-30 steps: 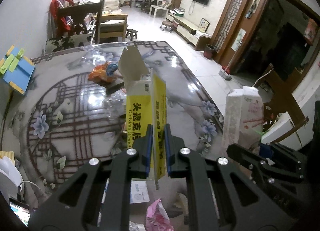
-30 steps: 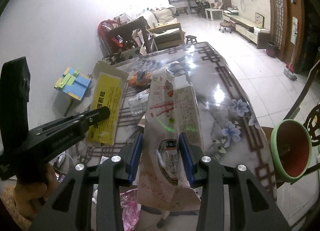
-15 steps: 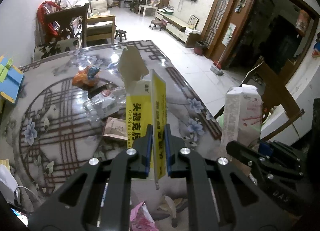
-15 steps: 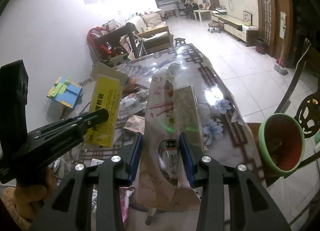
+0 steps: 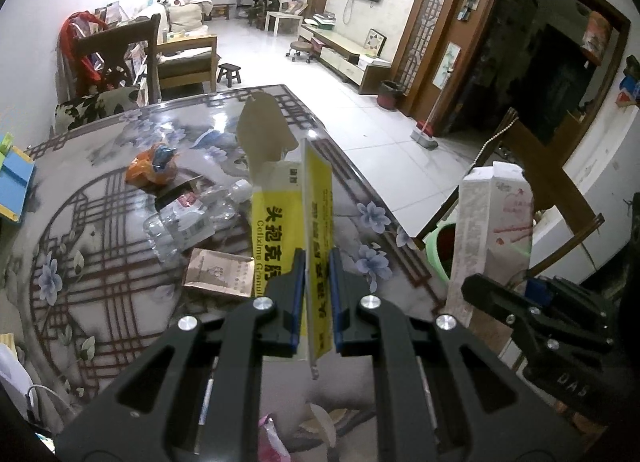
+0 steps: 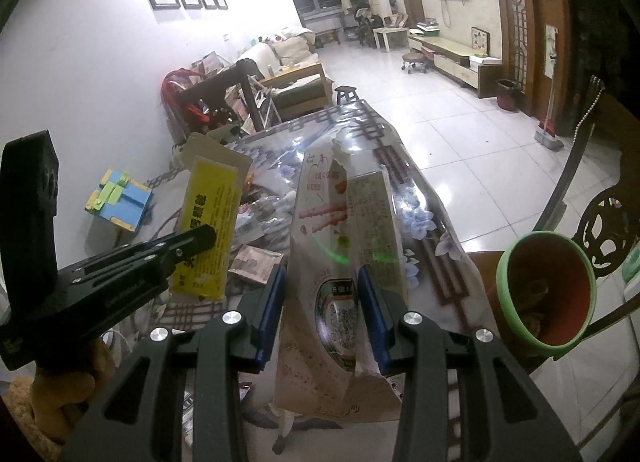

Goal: Collect trash
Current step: 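Carry the yellow box and pink snack bag toward the red bin with both tools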

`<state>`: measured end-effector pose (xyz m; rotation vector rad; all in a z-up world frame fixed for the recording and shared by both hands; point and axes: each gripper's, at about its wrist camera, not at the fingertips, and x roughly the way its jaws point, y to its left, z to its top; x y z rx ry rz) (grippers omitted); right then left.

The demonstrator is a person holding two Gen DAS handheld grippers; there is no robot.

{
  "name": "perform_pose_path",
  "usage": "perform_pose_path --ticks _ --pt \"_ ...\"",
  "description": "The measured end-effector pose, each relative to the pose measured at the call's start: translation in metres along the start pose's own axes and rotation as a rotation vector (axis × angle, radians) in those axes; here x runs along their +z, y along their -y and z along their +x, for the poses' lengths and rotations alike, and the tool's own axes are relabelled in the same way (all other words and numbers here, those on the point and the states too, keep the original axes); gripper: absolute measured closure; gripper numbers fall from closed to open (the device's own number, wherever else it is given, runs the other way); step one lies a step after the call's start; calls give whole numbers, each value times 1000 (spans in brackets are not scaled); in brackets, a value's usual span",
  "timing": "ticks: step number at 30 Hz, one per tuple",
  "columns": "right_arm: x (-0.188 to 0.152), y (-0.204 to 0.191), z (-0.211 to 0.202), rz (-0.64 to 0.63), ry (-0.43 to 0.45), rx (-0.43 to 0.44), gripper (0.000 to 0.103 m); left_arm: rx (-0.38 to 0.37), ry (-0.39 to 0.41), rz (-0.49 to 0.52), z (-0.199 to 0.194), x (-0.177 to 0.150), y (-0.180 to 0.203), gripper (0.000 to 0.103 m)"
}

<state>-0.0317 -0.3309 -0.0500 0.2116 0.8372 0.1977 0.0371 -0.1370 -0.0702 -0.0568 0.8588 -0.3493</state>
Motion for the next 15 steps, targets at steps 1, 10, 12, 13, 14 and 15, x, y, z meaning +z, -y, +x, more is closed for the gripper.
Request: perform_pose_path --ticks 1,10,12,13,14,15 --pt "0 2 0 1 0 1 66 0 -1 0 1 0 2 92" --pt "3 11 -3 1 -6 1 66 -2 -16 -3 11 0 13 92" --pt "4 12 -5 2 -3 0 66 -3 -16 -3 12 1 16 92" --pt "4 13 -6 2 -3 -3 66 -5 -17 -2 13 1 17 92" --pt "5 15 -7 3 -1 -6 66 -7 -19 -1 15 2 19 92" --pt "5 16 -7 5 0 -9 66 -11 -21 1 17 2 21 92"
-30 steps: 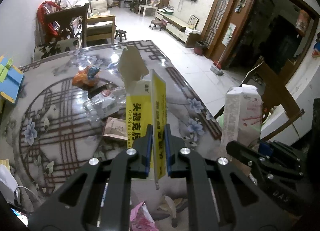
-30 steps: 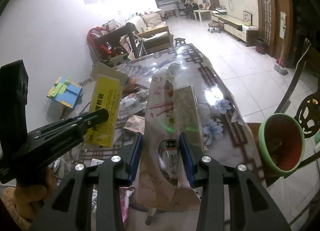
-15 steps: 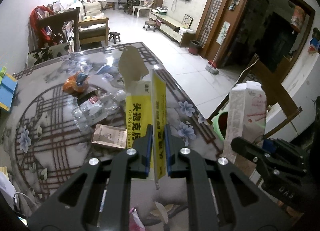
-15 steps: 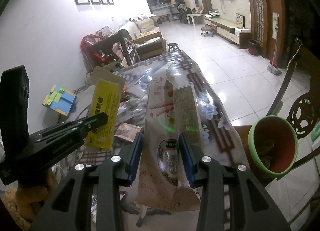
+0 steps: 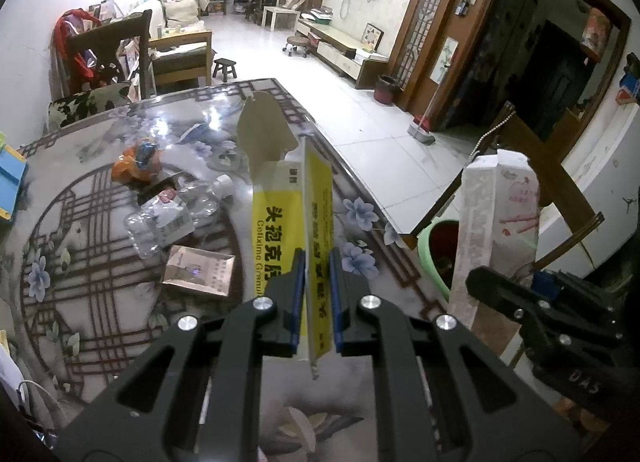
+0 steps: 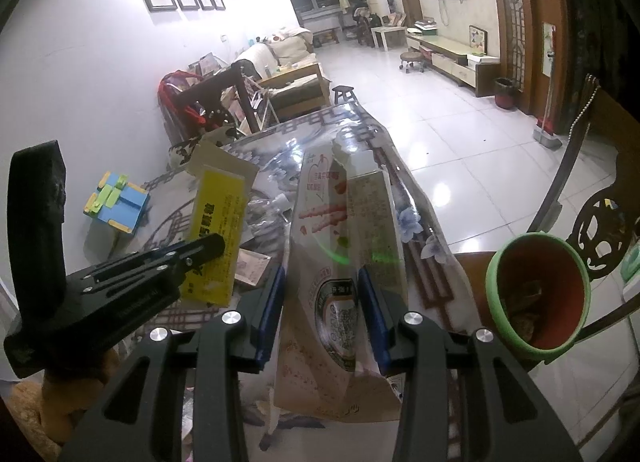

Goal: Collect trash
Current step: 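Carry the yellow box and pink snack bag toward the red bin with both tools, then open both tools over the red bin to drop the box and bag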

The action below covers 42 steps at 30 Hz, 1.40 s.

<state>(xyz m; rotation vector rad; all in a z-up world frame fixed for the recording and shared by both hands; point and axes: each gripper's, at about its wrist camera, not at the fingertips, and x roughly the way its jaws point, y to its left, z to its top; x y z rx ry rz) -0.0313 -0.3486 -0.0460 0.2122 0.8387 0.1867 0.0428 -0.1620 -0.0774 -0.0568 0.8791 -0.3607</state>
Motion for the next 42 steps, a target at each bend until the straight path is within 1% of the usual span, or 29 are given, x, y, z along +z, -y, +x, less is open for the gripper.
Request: perform_pose_path --ticks 9,20,29,36,42 --pt "1 22 -11 24 18 -47 65 -36 -29 37 21 1 32 92" --pt "5 70 -18 75 20 -71 65 -57 -52 84 48 8 81 92" --pt "12 117 -23 99 18 -69 65 -51 -61 110 62 16 121 92" --pt "17 155 -29 114 16 -80 65 -56 -80 128 84 23 160 92" --pt "21 201 -34 149 26 -114 65 -104 -121 145 116 33 196 92"
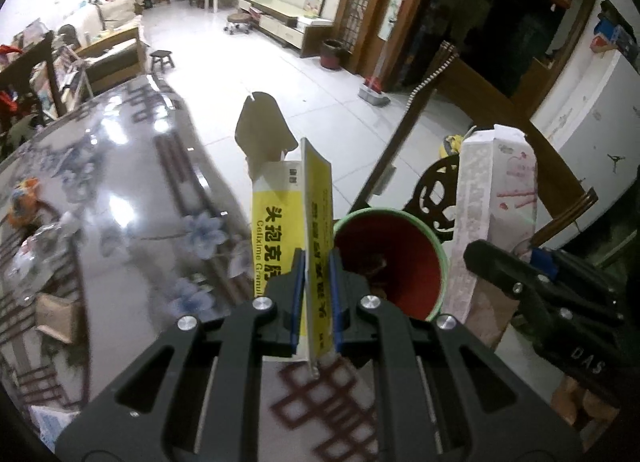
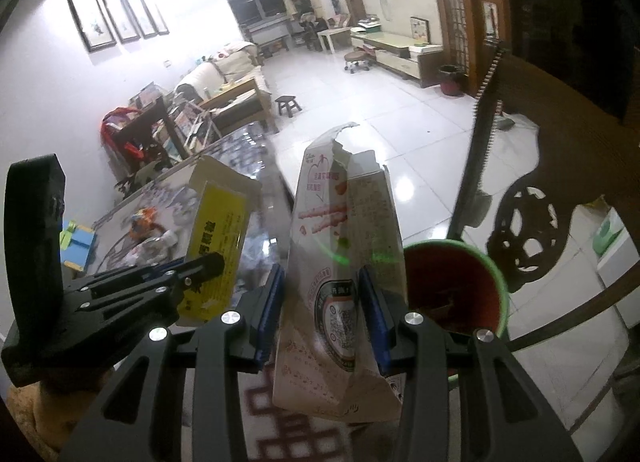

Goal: Collect trash
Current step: 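Open both tools over the red bin to drop the box and bag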

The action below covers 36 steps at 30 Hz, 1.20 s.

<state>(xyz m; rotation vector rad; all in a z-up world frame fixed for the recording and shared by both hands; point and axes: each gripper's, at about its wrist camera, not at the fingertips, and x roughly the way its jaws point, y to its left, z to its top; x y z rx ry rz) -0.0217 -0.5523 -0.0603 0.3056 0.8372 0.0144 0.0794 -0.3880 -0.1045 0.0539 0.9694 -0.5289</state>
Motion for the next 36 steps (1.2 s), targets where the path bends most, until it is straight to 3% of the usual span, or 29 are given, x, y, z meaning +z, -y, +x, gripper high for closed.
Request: perform_pose_path --ticks 15,26,28,30,32,36 --pt "17 83 33 81 -45 -101 65 -122 -111 80 76 25 49 92" --pt "20 103 54 81 -82 -134 64 -152 -162 114 101 23 64 92" --pt "19 105 56 82 -82 -144 62 -158 -154 121 100 24 64 85" --pt "21 107 56 86 -77 -155 55 -159 -129 120 96 25 65 49" --pt "23 110 55 93 -64 -170 42 -162 -102 109 91 27 62 46" --pt "25 111 46 100 -40 -178 42 -146 -70 98 74 29 52 46"
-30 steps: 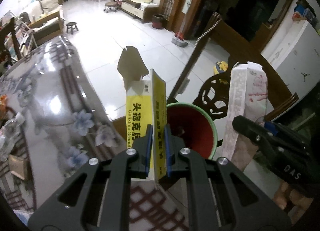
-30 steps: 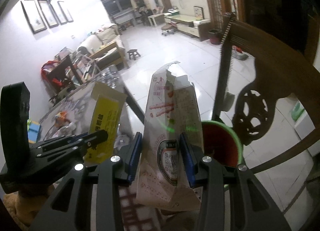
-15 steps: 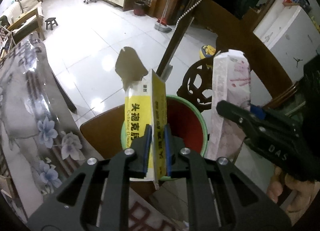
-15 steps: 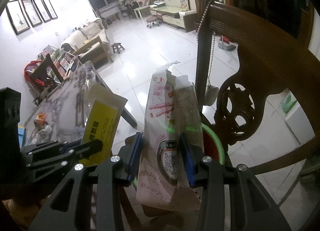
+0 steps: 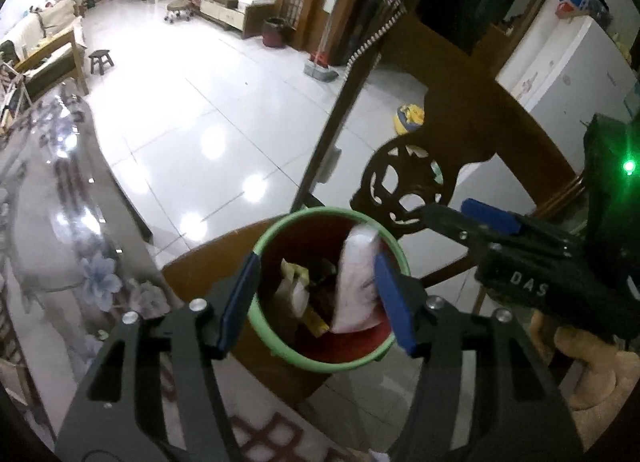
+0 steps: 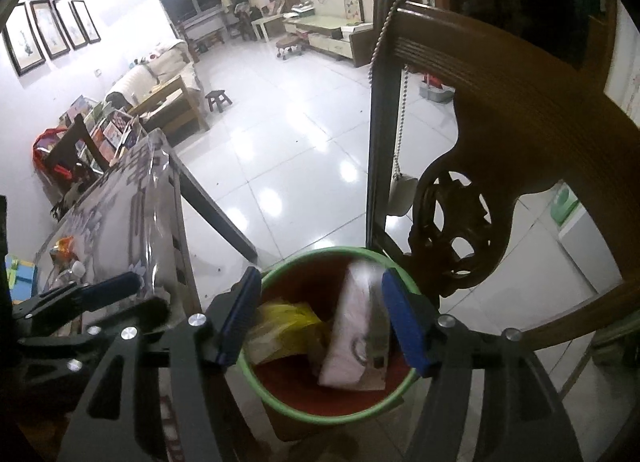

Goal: Collect trash
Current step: 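Open both tools over the red bin to drop the box and bag, then move both open tools back over the cluttered table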

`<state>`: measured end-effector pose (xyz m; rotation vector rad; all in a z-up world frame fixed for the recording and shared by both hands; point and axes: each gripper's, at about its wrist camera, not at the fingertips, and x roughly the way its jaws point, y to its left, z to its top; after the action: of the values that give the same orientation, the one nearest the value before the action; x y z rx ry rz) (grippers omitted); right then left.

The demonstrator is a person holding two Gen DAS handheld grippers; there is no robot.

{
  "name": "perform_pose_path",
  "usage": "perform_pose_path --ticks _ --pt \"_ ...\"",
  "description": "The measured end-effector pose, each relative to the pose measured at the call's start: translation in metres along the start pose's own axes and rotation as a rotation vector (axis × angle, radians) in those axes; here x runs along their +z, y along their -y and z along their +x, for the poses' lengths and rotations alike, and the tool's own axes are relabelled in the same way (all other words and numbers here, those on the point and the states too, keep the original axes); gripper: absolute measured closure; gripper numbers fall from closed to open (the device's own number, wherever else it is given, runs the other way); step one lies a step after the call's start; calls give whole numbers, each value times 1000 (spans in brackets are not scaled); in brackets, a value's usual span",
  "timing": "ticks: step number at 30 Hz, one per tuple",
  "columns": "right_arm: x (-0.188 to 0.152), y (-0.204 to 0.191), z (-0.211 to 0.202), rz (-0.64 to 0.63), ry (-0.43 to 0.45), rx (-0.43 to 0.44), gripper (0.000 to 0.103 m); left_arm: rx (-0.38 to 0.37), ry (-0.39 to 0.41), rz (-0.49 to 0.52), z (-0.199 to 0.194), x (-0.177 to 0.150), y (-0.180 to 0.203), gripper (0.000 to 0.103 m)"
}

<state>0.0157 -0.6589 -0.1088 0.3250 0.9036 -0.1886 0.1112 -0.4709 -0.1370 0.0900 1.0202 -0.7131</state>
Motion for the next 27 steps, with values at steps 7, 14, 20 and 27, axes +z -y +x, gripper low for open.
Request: perform_pose_path --ticks 7,14,20,27 --pt "-7 -28 -24 -46 21 47 42 119 110 -62 -77 -33 -37 40" --pt "-25 -109 -30 -173 -12 161 42 246 131 -271 -141 -99 -108 40" --pt "-67 -212 -25 -370 -118 314 42 338 149 -418 -191 -149 -169 39" --pt "-147 -331 -26 -619 -304 523 42 455 194 -549 -258 -206 -234 36"
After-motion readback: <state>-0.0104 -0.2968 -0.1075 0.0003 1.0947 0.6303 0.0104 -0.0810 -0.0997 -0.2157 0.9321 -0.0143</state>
